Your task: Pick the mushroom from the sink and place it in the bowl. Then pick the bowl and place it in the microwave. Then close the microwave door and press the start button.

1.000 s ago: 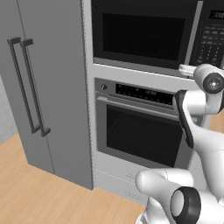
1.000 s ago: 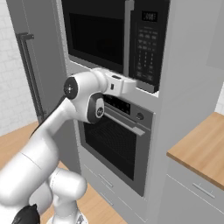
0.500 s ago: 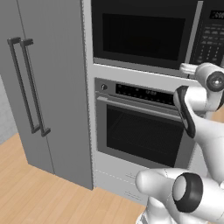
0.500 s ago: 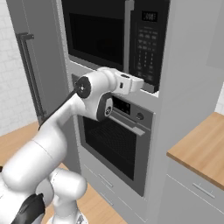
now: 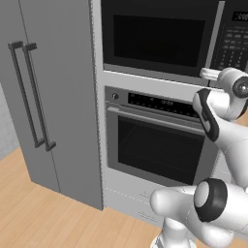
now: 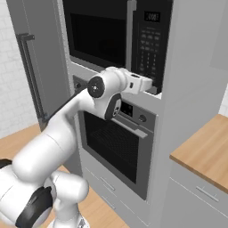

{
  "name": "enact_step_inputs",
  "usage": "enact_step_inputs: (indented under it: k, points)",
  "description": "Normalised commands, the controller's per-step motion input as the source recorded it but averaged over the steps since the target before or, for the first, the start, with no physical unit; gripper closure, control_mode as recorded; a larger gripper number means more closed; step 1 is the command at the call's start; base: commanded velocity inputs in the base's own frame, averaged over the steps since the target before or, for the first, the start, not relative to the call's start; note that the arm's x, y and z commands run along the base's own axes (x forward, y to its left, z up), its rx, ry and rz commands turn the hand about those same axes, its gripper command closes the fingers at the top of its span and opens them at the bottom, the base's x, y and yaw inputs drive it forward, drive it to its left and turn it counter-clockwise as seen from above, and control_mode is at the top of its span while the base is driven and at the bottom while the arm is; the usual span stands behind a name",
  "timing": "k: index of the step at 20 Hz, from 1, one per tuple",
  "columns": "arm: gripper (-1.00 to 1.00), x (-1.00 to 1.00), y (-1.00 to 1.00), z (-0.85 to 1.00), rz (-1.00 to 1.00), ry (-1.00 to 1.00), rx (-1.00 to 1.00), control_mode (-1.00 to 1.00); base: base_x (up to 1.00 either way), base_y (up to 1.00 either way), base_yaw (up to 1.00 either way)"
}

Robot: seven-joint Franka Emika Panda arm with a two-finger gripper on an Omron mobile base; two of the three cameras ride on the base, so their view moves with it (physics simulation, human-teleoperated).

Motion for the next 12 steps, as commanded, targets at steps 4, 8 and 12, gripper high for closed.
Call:
enact_step_inputs:
  k: [4, 8, 12]
  points:
    - [1.00, 0.21, -0.05, -0.07, 0.03, 0.00, 0.03, -1.00, 0.00, 0.00, 0.00]
    - [1.00, 0.27, -0.08, -0.09, 0.03, 0.00, 0.02, -1.00, 0.00, 0.00, 0.00]
    - [1.00, 0.16, -0.14, -0.06, 0.03, 0.00, 0.02, -1.00, 0.00, 0.00, 0.00]
